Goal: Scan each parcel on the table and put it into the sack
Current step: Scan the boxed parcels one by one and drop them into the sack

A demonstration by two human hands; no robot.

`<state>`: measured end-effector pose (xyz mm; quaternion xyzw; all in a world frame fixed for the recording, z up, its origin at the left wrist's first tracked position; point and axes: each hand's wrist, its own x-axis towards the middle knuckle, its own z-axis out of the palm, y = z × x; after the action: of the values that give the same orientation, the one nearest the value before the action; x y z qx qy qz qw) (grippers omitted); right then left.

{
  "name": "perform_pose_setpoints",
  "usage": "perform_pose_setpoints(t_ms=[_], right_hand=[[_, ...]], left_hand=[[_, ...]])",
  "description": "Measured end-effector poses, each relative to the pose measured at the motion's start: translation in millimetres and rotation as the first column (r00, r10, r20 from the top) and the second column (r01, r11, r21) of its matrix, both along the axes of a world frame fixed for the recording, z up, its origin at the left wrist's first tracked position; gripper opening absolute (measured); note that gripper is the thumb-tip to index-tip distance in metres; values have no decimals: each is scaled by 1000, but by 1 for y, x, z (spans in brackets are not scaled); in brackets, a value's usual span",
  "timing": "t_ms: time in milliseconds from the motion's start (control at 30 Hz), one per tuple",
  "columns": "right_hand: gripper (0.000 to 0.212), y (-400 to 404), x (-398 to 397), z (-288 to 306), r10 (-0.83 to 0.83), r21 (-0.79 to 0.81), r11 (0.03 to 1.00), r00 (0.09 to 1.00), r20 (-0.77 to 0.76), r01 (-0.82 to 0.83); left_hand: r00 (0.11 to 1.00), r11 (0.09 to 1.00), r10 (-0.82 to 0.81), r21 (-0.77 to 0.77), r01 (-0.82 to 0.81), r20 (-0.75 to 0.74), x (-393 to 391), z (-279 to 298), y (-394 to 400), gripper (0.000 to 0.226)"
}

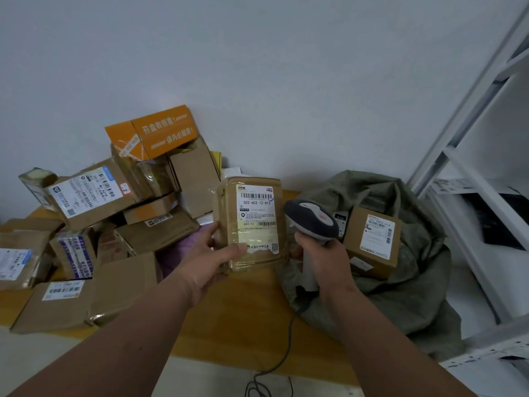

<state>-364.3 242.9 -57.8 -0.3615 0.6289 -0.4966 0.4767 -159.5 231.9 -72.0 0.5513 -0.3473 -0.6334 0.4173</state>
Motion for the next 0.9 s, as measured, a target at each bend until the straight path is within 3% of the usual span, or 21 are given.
perform_pose_setpoints(t_ms=[100,333,900], right_hand=[[18,0,-4,3,-8,-11,1000,1000,-1,8],[20,2,-9,14,170,-30,985,982,79,-168],[16,7,-44,20,204,7,978,971,121,-207]], left_hand=[[999,999,13,-52,-11,38,-3,2,-3,97],[997,991,30,-136,-21,68,-14,0,-6,98],[993,982,73,-179,-56,95,-43,1,4,100]])
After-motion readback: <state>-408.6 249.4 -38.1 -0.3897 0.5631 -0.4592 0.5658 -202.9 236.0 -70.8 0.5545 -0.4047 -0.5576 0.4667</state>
